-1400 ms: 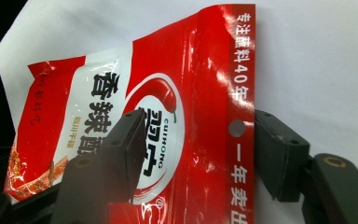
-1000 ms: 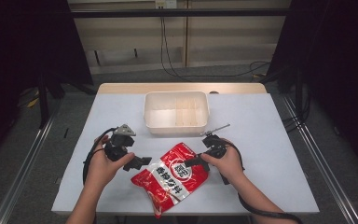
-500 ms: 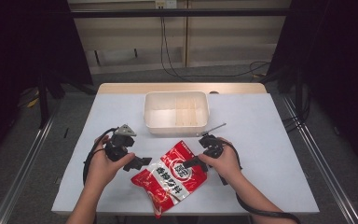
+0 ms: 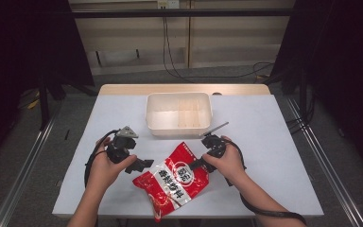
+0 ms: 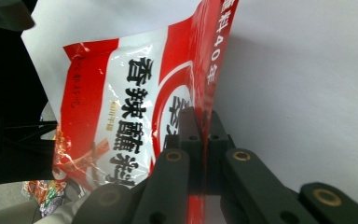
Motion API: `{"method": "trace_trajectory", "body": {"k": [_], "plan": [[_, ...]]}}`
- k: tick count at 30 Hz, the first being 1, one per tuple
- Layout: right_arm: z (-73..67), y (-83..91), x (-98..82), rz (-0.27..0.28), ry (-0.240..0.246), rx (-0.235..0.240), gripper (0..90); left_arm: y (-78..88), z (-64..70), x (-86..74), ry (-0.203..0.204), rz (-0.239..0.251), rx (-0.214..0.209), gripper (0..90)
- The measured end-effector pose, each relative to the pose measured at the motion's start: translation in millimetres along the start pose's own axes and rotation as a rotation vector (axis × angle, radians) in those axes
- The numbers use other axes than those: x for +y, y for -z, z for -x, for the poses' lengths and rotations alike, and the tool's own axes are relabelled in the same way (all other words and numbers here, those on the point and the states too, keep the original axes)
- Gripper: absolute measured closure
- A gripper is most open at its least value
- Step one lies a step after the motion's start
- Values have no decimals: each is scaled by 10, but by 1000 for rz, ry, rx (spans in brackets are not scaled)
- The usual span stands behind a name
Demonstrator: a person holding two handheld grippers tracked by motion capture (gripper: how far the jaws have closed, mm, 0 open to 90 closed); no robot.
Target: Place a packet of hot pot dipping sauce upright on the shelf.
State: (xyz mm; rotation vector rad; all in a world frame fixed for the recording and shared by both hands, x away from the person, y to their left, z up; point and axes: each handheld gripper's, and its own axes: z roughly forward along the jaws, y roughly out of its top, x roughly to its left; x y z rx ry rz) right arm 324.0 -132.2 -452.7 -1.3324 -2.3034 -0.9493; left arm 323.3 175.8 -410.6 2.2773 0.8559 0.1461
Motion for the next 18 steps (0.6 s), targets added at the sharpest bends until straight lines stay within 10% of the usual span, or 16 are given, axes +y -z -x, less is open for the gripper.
{"method": "trace_trajectory", "body": {"k": [18], "plan": [[-236,230,236,-8,26,35,900,15,-32,-14,8,5,-5,36]]}}
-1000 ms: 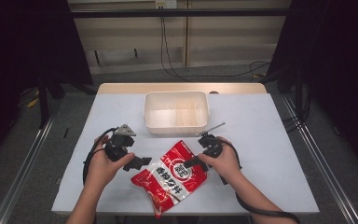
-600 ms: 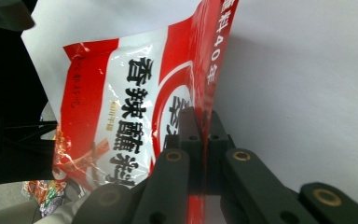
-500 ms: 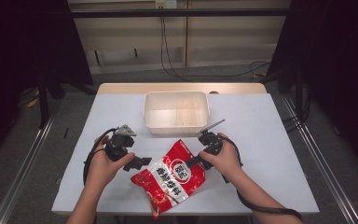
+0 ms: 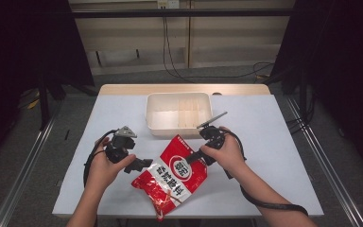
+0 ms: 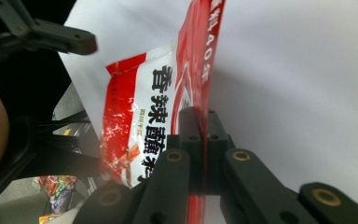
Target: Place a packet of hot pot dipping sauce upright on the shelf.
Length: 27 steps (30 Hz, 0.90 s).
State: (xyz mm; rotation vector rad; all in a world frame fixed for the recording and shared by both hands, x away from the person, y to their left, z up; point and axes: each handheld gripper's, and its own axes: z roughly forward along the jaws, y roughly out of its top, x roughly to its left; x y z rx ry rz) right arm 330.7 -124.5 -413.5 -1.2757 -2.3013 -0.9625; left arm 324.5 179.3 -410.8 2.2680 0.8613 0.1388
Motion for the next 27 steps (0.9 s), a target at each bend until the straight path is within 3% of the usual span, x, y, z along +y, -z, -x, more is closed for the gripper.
{"method": "trace_trajectory", "body": {"k": [9,10,23,27], "plan": [[-196,168,185,-9,59,-11,900,12,-21,-7,1,-9,9,38],[-218,189,202,-10,67,-13,900,13,-29,-9,2,-9,-9,38],[-500,375,447,-19,134,-33,900,43,-43,-13,17,-1,-12,38],[-596,429,524,-22,164,-57,900,41,-46,-17,19,1,-15,38]]}}
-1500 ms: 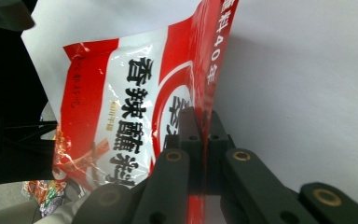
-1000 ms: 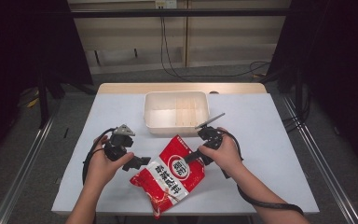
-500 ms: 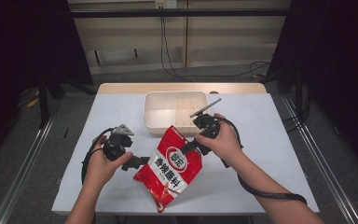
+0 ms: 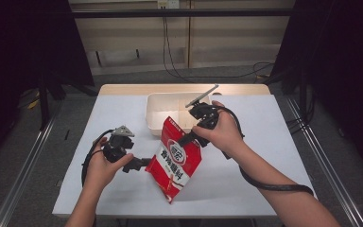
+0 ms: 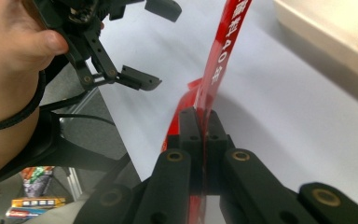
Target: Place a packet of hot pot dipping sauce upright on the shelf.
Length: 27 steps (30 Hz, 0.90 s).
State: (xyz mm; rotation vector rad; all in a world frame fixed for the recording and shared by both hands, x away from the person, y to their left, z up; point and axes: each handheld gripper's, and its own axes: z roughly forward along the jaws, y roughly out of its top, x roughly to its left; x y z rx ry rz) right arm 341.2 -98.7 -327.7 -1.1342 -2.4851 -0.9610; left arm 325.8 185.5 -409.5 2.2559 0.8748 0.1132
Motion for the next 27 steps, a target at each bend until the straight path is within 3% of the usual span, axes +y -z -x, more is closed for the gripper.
{"method": "trace_trajectory", "body": {"k": [12,15,24,27], "plan": [[-122,223,226,-4,70,-54,900,15,-7,-1,5,12,4,38],[-156,262,272,-9,96,-87,900,8,-3,-3,7,13,0,38],[-148,394,426,18,87,-133,900,16,-6,-2,7,16,2,38],[-127,430,481,38,74,-129,900,15,-7,-1,4,15,-3,38]]}}
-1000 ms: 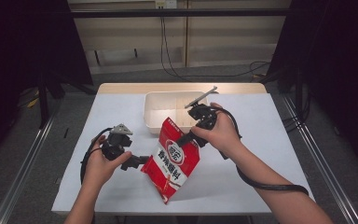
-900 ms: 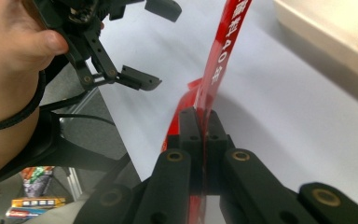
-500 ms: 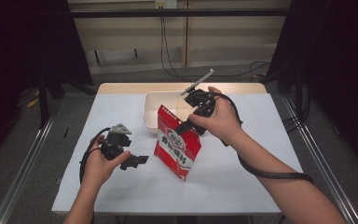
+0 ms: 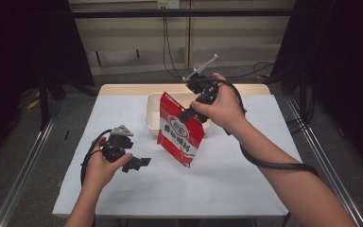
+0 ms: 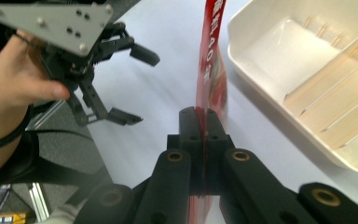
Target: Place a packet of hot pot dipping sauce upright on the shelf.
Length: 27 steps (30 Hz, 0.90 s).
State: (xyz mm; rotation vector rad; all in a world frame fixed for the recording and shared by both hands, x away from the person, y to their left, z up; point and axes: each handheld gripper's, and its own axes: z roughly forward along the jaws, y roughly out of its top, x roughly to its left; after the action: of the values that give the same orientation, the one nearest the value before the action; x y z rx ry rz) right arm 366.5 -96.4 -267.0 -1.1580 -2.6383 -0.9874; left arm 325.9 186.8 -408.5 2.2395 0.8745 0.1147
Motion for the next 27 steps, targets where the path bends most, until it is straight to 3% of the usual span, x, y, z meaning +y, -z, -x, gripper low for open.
{"method": "trace_trajectory", "body": {"k": [13,27], "plan": [[26,27,216,24,-18,-50,900,-1,12,2,0,-3,-2,37],[90,30,390,47,-50,-68,900,-2,34,12,-11,1,-1,37]]}}
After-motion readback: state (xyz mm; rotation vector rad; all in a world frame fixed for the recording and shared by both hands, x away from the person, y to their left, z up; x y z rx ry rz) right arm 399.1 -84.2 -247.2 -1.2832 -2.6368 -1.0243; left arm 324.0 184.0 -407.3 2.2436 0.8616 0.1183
